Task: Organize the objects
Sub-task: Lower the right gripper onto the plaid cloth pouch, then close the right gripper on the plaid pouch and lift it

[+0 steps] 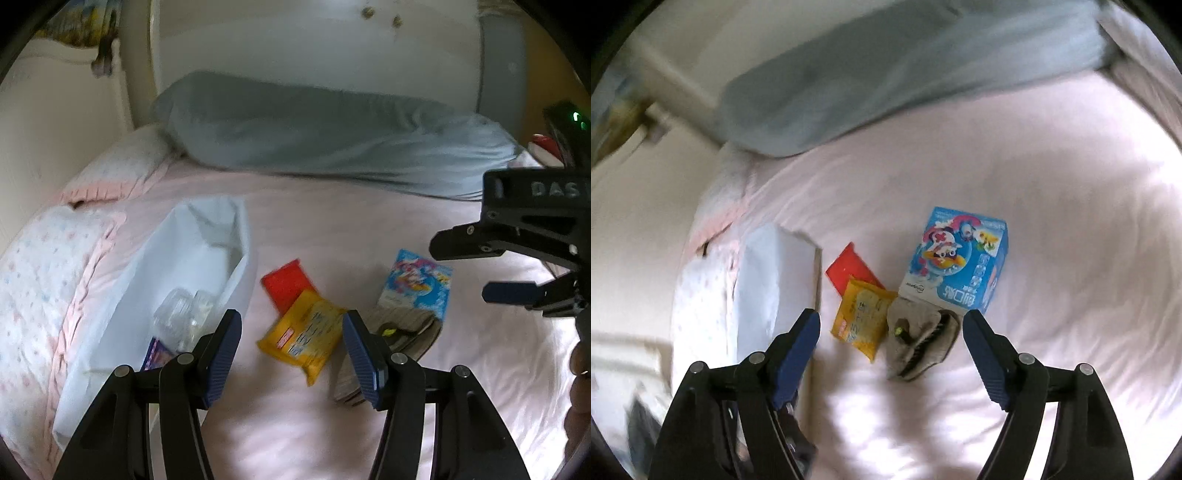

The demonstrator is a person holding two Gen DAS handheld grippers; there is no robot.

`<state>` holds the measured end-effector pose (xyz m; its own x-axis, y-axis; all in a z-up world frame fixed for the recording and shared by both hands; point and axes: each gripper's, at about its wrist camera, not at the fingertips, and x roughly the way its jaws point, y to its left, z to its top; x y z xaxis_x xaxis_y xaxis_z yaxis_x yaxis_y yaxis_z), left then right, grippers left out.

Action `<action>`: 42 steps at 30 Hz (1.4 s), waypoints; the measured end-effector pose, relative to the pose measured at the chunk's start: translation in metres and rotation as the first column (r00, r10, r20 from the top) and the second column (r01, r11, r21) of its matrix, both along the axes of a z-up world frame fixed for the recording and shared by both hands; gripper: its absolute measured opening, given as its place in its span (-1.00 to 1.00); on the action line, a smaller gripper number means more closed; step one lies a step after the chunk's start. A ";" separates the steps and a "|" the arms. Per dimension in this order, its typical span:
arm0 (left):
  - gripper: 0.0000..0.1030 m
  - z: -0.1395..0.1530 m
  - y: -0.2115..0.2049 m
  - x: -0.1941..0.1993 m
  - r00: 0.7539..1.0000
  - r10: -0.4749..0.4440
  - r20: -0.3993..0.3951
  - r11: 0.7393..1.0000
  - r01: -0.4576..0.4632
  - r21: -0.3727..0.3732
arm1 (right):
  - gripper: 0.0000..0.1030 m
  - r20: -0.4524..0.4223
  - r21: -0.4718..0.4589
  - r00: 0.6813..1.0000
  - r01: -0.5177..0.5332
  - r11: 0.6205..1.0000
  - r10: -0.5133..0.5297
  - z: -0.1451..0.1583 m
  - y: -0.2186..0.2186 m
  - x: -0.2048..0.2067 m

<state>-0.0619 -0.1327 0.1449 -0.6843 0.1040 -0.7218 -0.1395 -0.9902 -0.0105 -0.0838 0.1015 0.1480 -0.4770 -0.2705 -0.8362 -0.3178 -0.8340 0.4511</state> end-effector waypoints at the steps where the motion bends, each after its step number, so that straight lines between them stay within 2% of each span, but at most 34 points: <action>1: 0.07 -0.003 -0.003 -0.004 1.000 0.000 0.025 1.000 0.000 0.026 | 0.54 0.013 -0.003 1.000 0.019 1.000 -0.019 -0.011 -0.018 -0.008; 4: 0.07 -0.006 -0.015 -0.013 0.995 0.005 0.100 0.998 -0.012 0.069 | 0.50 0.065 0.019 0.997 0.044 0.999 -0.046 -0.067 -0.031 -0.013; 5: 0.07 -0.007 -0.018 -0.015 0.994 0.001 0.108 0.996 -0.010 0.084 | 0.45 0.117 0.032 0.992 0.048 0.998 -0.052 -0.087 -0.031 -0.012; 7: 0.07 -0.012 -0.020 -0.016 0.992 0.005 0.127 0.995 -0.018 0.095 | 0.17 0.206 0.007 0.978 0.026 1.000 -0.027 -0.109 -0.033 -0.014; 9: 0.07 -0.017 -0.022 -0.017 0.988 0.000 0.157 0.993 -0.019 0.120 | 0.17 0.167 -0.095 0.986 0.045 0.995 -0.028 -0.116 -0.029 -0.018; 12: 0.07 -0.023 -0.023 -0.010 0.983 -0.004 0.184 0.991 -0.021 0.130 | 0.17 0.136 -0.124 0.990 0.063 0.990 -0.046 -0.118 -0.029 -0.022; 14: 0.07 -0.023 -0.022 -0.006 0.983 -0.005 0.184 0.993 -0.016 0.115 | 0.17 0.146 -0.170 0.989 0.055 0.984 -0.030 -0.128 -0.035 -0.025; 15: 0.07 -0.022 -0.021 -0.004 0.984 -0.004 0.178 0.994 -0.015 0.106 | 0.07 0.148 -0.217 0.989 0.050 0.975 -0.018 -0.134 -0.038 -0.026; 16: 0.07 -0.020 -0.020 -0.002 0.985 -0.002 0.171 0.995 -0.015 0.101 | -0.18 0.141 -0.242 0.990 0.049 0.969 -0.015 -0.136 -0.040 -0.026; 18: 0.08 -0.018 -0.020 -0.001 0.987 -0.004 0.160 0.995 -0.012 0.101 | -0.39 0.119 -0.243 0.993 0.042 0.969 -0.013 -0.135 -0.042 -0.029; 20: 0.08 -0.017 -0.019 -0.001 0.988 -0.003 0.156 0.995 -0.013 0.096 | -0.74 0.070 -0.211 0.998 0.008 0.978 0.007 -0.117 -0.042 -0.026; 21: 0.08 -0.018 -0.018 -0.001 0.988 -0.006 0.154 0.996 -0.009 0.093 | -0.81 0.052 -0.196 0.999 -0.002 0.981 0.013 -0.113 -0.043 -0.026; 27: 0.11 -0.010 -0.022 0.004 0.992 -0.010 0.129 0.991 -0.008 0.137 | -0.92 -0.145 -0.148 0.985 -0.116 0.982 0.095 -0.063 -0.053 -0.011; 32: 0.14 -0.006 -0.031 0.007 0.993 0.009 0.118 0.987 -0.028 0.156 | -0.95 -0.187 -0.086 0.970 -0.177 0.981 0.158 -0.047 -0.064 -0.005; 37: 0.14 -0.005 -0.040 0.006 0.992 0.023 0.126 0.979 -0.048 0.197 | -0.96 -0.214 -0.072 0.962 -0.186 0.980 0.167 -0.039 -0.067 -0.001; 42: 0.19 0.000 -0.045 0.009 0.994 0.047 0.101 0.979 -0.066 0.192 | -0.93 -0.245 -0.063 0.950 -0.213 0.975 0.192 -0.032 -0.070 -0.001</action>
